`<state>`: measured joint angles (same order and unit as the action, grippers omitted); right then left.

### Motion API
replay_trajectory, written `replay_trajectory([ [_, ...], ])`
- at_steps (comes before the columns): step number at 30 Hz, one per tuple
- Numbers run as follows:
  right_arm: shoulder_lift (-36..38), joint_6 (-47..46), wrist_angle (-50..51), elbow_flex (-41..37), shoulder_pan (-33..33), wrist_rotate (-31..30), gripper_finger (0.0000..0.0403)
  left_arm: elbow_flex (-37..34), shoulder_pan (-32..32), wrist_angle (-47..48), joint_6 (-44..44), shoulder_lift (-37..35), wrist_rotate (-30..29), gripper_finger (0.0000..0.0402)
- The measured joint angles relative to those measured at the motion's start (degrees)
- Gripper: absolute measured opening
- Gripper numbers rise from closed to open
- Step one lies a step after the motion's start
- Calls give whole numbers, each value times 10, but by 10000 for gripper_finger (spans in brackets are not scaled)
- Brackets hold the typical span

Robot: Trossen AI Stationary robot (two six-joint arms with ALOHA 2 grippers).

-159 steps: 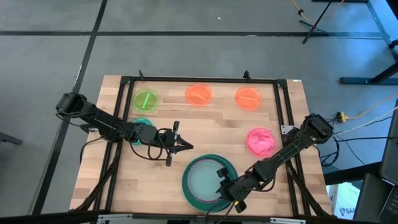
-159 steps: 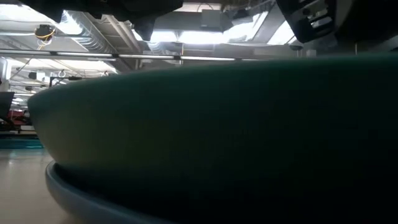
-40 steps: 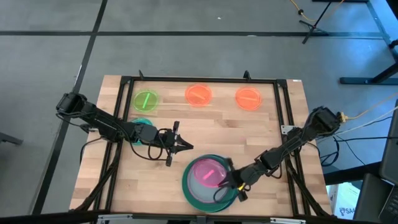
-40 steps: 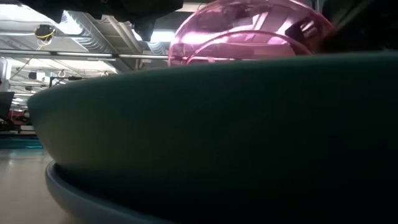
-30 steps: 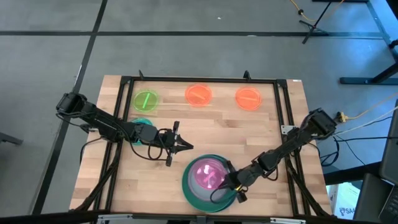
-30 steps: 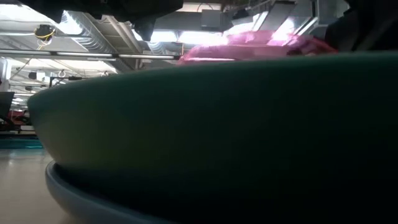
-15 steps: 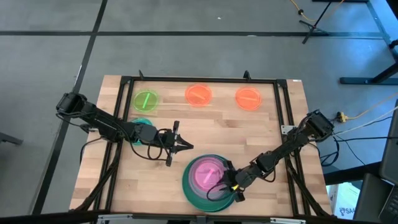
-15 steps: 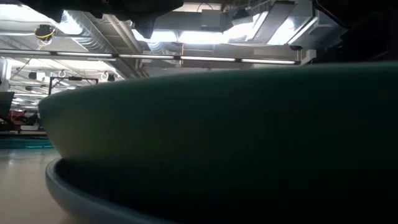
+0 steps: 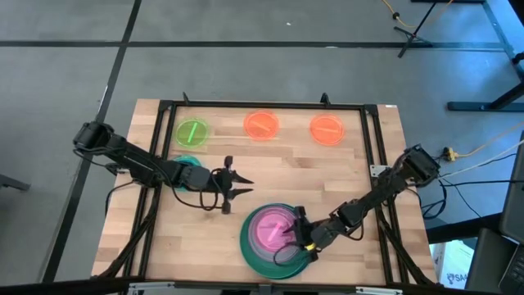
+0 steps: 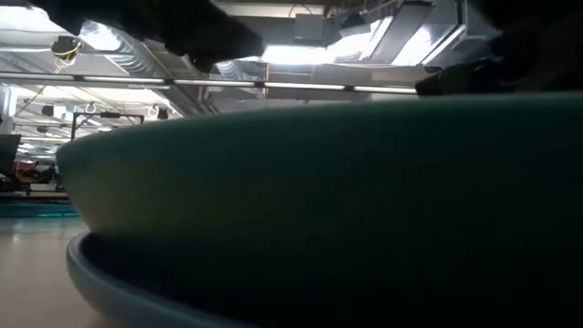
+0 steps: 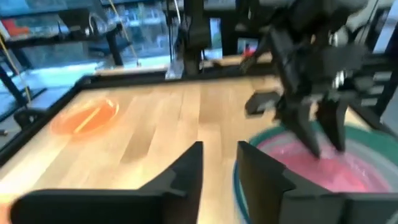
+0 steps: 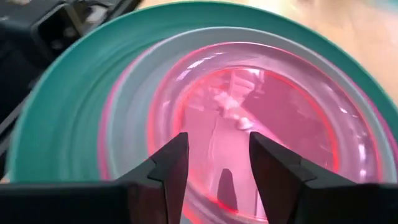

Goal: Stack plastic plates
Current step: Stack the light blue plate on top of the light pink plate

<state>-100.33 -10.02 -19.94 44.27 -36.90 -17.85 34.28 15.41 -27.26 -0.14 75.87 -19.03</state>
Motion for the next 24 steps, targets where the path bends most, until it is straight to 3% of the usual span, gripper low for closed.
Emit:
replay_trajectory([
  [4, 3, 25, 1, 0, -12, -9, 161, 4, 6, 100, 24, -20, -15, 127],
  [8, 6, 41, -2, 0, -14, -30, 161, 34, 23, 254, 100, -45, -64, 129],
  [16, 6, 44, 4, 0, -8, -41, 161, 66, 53, 545, 385, -48, -89, 126],
  [21, 6, 41, 4, 0, -9, -41, 161, 42, 59, 650, 528, -48, -81, 126],
  [24, 6, 41, 5, 0, -9, -41, 161, 24, 59, 653, 560, -48, -45, 126],
])
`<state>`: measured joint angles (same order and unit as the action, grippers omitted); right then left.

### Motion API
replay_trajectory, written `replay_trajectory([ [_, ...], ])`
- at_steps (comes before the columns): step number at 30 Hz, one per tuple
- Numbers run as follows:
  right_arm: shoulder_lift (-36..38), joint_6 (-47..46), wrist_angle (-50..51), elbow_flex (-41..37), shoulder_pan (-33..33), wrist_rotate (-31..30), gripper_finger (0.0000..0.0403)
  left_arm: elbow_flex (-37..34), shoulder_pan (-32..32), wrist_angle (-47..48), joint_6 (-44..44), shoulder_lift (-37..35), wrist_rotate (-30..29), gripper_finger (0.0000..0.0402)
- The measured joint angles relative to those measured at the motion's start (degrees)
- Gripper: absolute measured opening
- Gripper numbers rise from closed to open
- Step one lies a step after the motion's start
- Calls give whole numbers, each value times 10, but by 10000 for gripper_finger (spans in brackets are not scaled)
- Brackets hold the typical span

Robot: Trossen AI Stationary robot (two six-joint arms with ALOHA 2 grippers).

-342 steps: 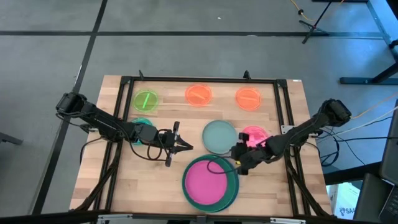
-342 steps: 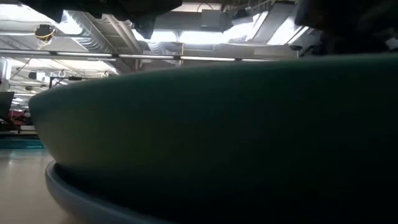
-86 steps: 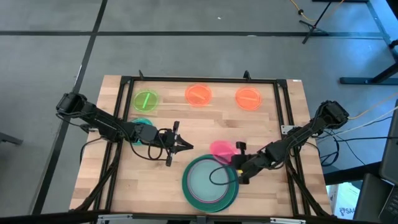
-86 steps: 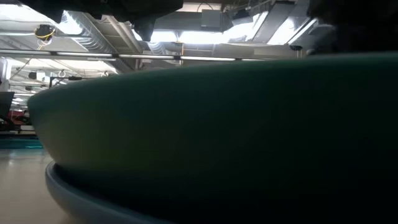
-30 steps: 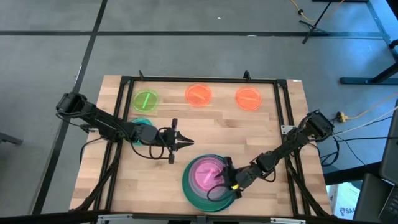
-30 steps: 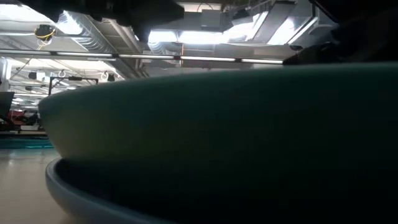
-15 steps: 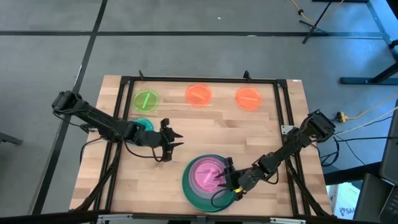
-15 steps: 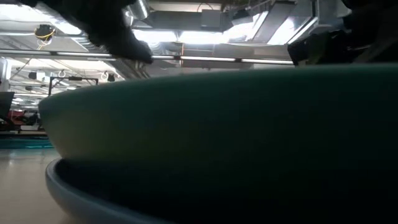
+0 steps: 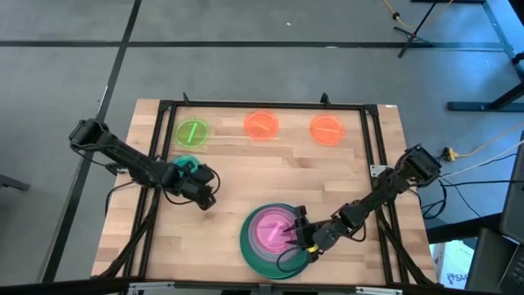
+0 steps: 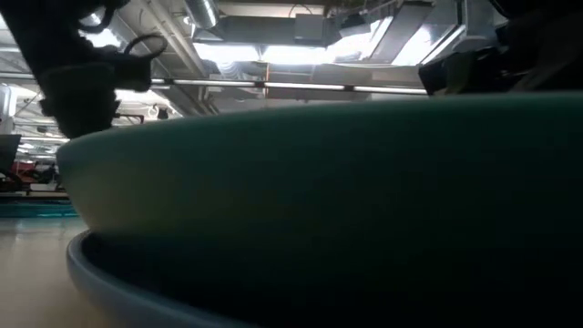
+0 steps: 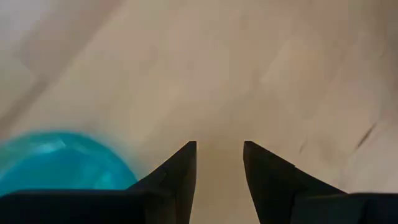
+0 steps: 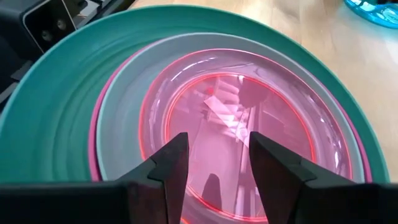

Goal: Stack plastic plates
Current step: Stack the light blue plate on top of the light pink plate

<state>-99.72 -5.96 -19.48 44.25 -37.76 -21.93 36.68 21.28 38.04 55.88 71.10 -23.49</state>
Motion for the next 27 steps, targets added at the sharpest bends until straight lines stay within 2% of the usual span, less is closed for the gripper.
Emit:
replay_trajectory([
  [3, 0, 0, 2, 0, 0, 0, 161, -13, -4, 1, 12, 0, 24, 126],
  [14, 0, 3, 4, 0, 0, 0, 161, -20, -30, 30, 22, 2, 17, 126],
  [27, -1, 2, 10, 0, 0, -11, 161, -20, -43, 101, 57, 86, 16, 126],
])
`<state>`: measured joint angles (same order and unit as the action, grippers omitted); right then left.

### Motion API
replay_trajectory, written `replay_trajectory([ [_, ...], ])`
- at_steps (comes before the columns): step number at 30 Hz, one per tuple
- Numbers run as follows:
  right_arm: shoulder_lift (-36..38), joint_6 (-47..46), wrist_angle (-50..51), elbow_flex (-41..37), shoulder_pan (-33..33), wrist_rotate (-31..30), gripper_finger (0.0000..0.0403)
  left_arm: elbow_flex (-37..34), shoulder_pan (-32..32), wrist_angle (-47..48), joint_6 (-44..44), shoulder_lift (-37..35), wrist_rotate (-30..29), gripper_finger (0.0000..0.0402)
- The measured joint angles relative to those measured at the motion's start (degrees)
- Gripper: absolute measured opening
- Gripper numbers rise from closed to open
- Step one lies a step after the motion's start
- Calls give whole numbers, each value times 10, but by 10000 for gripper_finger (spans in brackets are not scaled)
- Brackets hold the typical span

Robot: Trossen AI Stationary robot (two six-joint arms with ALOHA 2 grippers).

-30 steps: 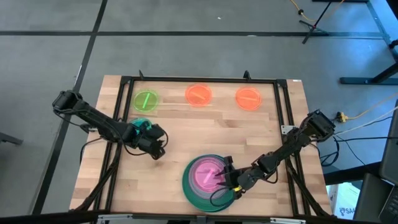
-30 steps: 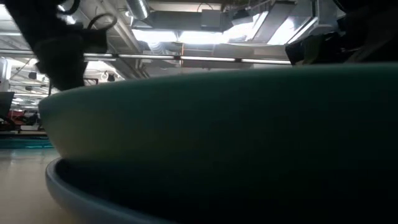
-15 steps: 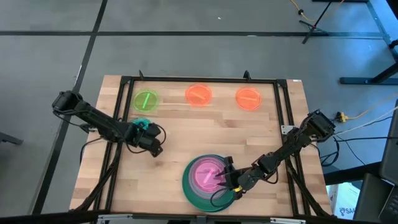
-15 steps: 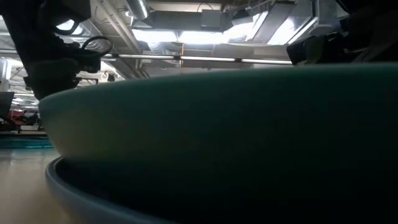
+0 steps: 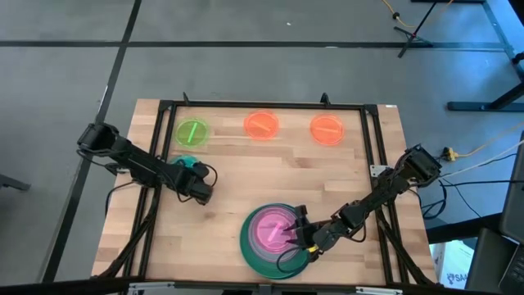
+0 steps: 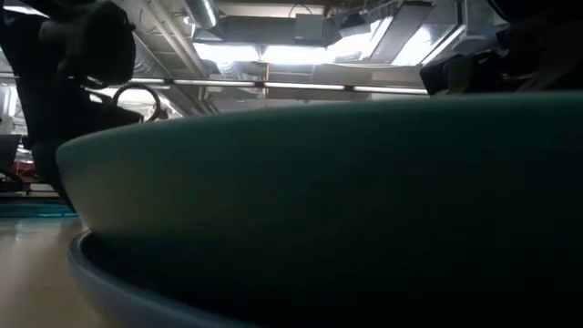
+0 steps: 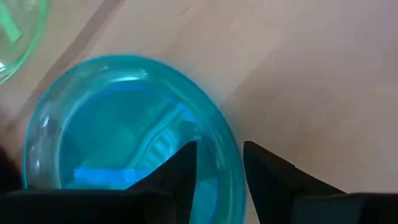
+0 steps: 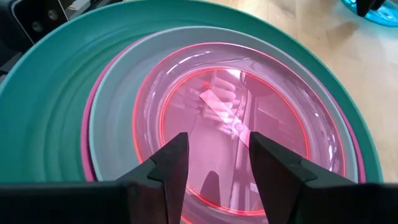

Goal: Stack plastic plates
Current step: Stack the light blue plate on top of the light pink plate

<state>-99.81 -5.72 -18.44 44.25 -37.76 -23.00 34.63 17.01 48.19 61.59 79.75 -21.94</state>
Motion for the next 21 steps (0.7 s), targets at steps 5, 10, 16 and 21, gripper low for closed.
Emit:
replay_trajectory([
  [5, 0, 0, 1, 0, 0, 0, 161, 0, -1, 7, 9, 10, 5, 126],
  [10, 0, -1, 1, 0, 0, -1, 161, 0, -1, 7, 8, 10, 5, 114],
  [16, 0, -3, 1, 0, 0, 0, 161, 0, -1, 7, -7, 10, 4, 56],
  [21, 0, -11, -17, 0, -1, 1, 161, 0, -1, 8, -57, 10, 0, 8],
])
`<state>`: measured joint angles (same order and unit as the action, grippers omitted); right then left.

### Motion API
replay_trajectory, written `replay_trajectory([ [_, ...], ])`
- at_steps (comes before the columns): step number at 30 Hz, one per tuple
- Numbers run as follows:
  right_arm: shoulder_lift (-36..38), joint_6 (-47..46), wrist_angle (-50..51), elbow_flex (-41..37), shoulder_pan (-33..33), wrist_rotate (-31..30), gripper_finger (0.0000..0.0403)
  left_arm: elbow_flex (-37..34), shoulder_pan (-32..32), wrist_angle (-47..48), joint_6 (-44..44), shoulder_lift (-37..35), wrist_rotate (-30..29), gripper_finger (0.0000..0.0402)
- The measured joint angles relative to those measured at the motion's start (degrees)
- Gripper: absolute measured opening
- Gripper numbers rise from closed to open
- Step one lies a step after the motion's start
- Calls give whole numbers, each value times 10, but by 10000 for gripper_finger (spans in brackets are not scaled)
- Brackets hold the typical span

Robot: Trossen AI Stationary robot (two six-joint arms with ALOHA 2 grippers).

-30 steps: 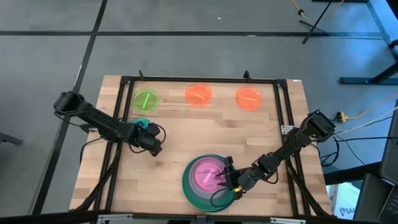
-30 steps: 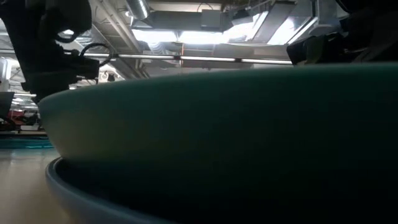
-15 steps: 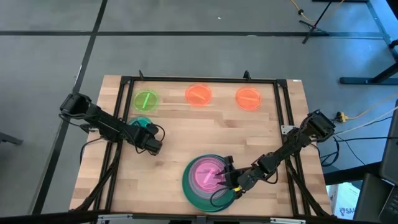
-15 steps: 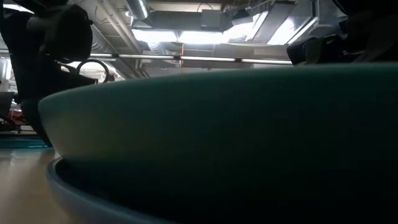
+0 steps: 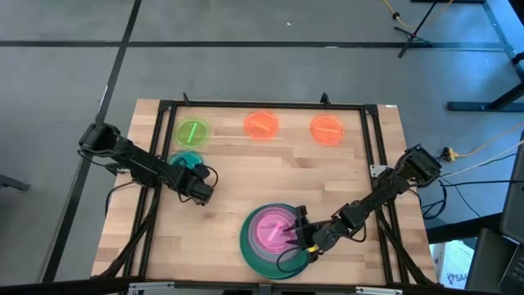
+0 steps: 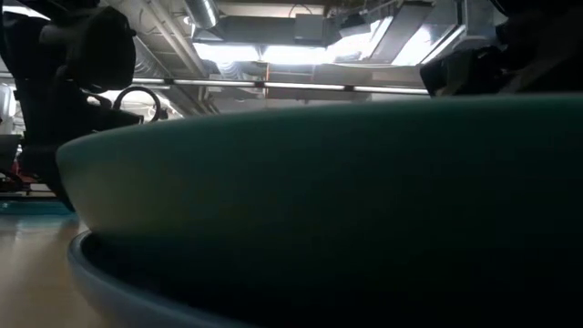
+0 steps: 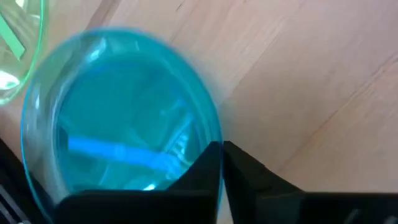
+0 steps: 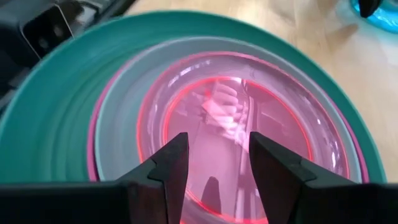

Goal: Stack plastic plates
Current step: Stack the light blue plate on top of the light pink plate

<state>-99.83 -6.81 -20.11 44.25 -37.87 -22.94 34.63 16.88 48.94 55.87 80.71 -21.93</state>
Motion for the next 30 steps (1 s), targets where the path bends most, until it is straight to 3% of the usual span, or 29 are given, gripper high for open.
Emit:
replay_trajectory([
  [10, 19, -3, 11, 0, 0, 14, 161, 10, 17, 13, -26, 0, -17, 3],
  [21, 77, -4, 74, 0, 0, 14, 161, 100, 88, 14, -71, 0, -73, 3],
  [26, 96, -4, 99, 0, 0, 8, 161, 151, 125, -28, -145, 0, -116, 4],
  [30, 107, -5, 125, 0, 0, 9, 161, 169, 152, -134, -255, 0, -126, 4],
])
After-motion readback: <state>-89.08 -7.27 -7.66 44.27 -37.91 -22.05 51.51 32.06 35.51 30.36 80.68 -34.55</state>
